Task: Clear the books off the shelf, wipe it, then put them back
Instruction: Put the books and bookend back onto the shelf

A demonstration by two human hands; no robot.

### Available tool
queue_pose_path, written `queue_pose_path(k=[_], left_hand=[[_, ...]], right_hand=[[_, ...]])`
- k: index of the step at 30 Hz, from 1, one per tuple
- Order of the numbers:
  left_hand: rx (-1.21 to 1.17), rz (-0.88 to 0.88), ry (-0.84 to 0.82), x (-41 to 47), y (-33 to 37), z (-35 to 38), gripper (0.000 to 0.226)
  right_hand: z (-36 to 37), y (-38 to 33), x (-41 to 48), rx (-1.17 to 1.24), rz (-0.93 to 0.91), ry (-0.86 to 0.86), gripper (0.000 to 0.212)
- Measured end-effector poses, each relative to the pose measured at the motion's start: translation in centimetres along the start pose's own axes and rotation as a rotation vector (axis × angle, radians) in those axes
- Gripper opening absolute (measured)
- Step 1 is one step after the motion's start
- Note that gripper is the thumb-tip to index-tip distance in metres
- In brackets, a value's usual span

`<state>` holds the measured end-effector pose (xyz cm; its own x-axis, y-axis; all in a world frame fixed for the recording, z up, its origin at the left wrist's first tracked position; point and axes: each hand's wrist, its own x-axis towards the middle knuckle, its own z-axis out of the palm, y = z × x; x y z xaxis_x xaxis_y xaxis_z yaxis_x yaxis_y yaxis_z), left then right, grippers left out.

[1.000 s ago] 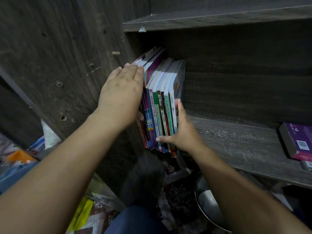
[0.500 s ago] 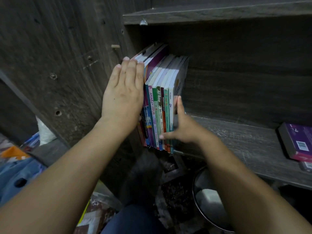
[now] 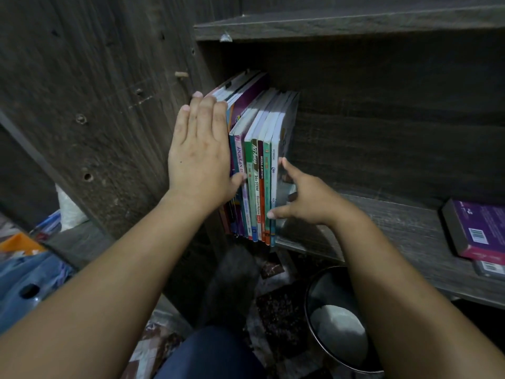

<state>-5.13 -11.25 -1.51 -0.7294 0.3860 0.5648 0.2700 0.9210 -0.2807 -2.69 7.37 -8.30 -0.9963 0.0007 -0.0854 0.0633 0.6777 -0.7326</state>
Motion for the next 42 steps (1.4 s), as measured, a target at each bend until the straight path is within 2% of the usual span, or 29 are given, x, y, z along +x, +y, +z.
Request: queue_pose_path(k=[4, 11, 15, 18, 22, 26, 29, 36, 42], left_hand=[[-0.014, 0.006, -0.022, 0.0, 0.0, -0.1, 0.136], [-0.036, -0.027, 0.006, 0.0, 0.3, 0.3, 0.134], [-0.026, -0.049, -0.049, -1.1, 0.4, 0.1, 0.147], [-0.089, -0.066, -0.107, -3.6, 0.9, 0.3, 0.146], [-0.197, -0.040, -0.114, -6.3, 1.4, 0.6, 0.122], [-0.330, 0.026, 0.031, -5.7, 2.6, -0.9, 0.087], [-0.353, 0.075, 0.074, -3.7, 3.9, -2.3, 0.075], [-0.309, 0.066, 0.059, -2.8, 4.3, -2.3, 0.059], [-0.414, -0.020, 0.152, -4.4, 4.3, -4.0, 0.025]], right_hand=[[-0.2, -0.4, -0.1, 0.045, -0.012, -0.017, 0.119], [-0.1, -0.8, -0.5, 0.058, -0.003, 0.034, 0.107], [-0.5, -1.3, -0.9, 0.019, -0.005, 0.048, 0.104], [-1.0, -1.7, -1.3, 0.001, -0.034, 0.080, 0.096], [-1.9, -1.6, -1.6, -0.025, -0.077, 0.125, 0.085], [-2.8, -1.1, -1.6, -0.036, -0.081, 0.180, 0.070], [-3.4, -0.6, -1.5, -0.069, -0.100, 0.219, 0.057], [-2.9, -0.8, -2.4, 0.001, -0.189, 0.166, 0.078], [-2.1, -0.5, -1.8, 0.101, -0.213, 0.129, 0.077]])
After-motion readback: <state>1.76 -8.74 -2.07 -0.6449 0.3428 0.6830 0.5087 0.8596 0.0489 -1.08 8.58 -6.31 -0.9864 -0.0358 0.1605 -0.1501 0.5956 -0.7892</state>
